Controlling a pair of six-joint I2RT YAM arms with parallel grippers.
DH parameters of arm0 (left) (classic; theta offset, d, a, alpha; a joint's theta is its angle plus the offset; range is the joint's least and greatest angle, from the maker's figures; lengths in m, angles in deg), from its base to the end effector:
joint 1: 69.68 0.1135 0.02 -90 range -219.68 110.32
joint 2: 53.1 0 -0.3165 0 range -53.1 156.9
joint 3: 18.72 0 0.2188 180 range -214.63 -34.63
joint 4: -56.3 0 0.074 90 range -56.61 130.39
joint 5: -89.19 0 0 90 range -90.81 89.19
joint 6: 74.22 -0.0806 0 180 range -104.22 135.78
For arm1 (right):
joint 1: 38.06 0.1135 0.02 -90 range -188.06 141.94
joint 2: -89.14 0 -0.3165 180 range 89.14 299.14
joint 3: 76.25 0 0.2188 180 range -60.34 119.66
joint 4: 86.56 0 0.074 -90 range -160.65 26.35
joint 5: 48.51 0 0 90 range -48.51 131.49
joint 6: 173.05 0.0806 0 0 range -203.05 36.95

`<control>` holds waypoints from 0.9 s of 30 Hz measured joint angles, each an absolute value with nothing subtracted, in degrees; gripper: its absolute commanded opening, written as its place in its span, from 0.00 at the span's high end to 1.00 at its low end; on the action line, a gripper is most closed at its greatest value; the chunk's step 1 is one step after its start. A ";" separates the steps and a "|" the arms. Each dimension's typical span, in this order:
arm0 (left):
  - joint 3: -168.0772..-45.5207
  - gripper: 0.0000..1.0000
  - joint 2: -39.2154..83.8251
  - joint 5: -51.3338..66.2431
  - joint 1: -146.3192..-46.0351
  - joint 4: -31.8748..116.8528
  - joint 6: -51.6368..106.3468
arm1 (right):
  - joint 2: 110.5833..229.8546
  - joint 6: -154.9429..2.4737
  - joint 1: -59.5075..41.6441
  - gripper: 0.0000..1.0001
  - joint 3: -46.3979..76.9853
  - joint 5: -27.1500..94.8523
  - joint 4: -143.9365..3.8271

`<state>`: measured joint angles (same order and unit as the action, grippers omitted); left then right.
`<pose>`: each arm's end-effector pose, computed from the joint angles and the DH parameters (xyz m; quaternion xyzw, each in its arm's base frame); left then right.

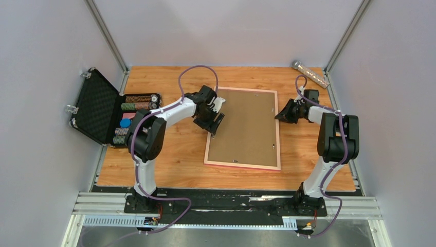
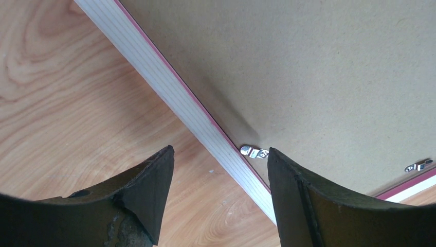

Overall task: Put the photo into the frame
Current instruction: Install the photo frame at the center of the board.

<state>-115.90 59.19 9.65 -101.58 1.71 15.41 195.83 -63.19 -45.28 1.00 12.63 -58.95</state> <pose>0.3356 -0.2262 0.2056 0.2878 0.9372 -0.1340 0.1445 0.3820 -0.0092 0.1878 0.1487 0.9194 0.2677 0.2467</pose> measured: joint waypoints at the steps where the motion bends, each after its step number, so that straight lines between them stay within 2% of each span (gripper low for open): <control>1: -116.17 0.27 59.19 9.63 -101.58 1.78 15.44 | 195.83 -63.19 -45.28 1.00 1.00 12.63 -58.95; 27: -116.49 0.32 60.83 7.64 -101.58 3.74 15.44 | 195.88 -63.19 -45.50 1.00 1.00 12.43 -58.97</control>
<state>-116.49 60.83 7.64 -101.58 3.74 15.44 195.88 -63.19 -45.50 1.00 12.43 -58.97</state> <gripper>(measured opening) 0.685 0.144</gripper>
